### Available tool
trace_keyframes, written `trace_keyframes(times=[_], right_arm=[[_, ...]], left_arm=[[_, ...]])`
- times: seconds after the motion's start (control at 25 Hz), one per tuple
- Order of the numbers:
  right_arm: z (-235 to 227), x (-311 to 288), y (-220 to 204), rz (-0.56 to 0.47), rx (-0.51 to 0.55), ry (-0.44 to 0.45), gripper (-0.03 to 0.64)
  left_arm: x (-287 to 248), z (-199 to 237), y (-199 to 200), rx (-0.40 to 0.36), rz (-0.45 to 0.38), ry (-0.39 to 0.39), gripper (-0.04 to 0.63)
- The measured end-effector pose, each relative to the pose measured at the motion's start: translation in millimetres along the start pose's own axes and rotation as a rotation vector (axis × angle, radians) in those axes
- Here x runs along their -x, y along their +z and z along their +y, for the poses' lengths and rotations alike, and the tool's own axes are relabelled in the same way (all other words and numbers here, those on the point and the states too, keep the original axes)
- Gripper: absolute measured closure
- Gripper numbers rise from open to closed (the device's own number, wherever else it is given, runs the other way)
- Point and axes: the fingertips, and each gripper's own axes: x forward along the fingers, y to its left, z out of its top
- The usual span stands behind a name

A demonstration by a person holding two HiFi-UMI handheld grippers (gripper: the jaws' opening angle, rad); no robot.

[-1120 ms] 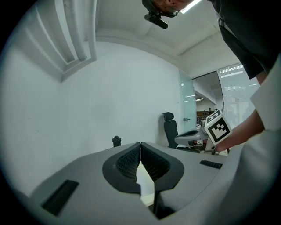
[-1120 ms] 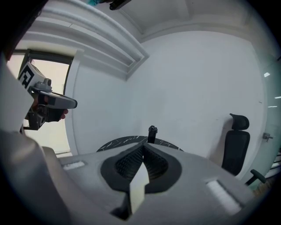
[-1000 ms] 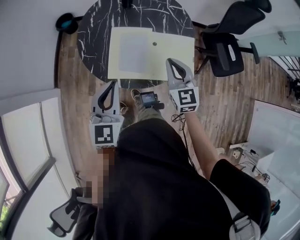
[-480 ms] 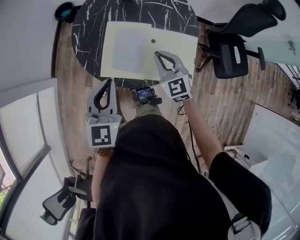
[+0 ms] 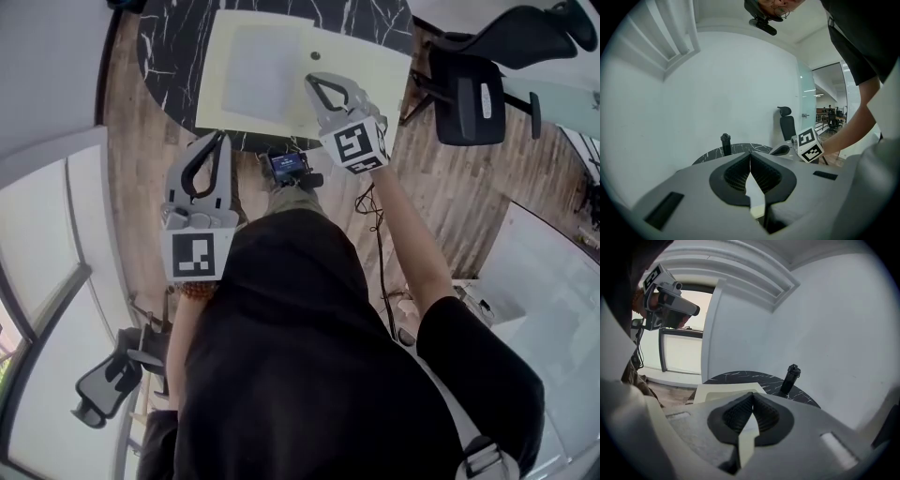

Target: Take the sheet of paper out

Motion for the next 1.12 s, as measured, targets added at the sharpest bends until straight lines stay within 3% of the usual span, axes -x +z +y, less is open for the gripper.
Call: trace_keyframes(times=[0.2,0.4,1.12], right_arm=[[14.1,-14.8,-8.7,0.003,-0.007,0.059,0.618],[28.9,-25.7,-20.7,0.051,0.054,0.112,0.617],[47.5,-60.8,-47.8,0.108,0.114,0.211,0.617]], left_arm=[[-0.1,-0.2,-12.0,0.0,0.016,-0.012,0.598],[-0.5,-2.1,-20.0,0.0,0.035,-0.027,0.598],[-2.6,14.9,-44.7,0.013,0.077,-0.033,0.598]])
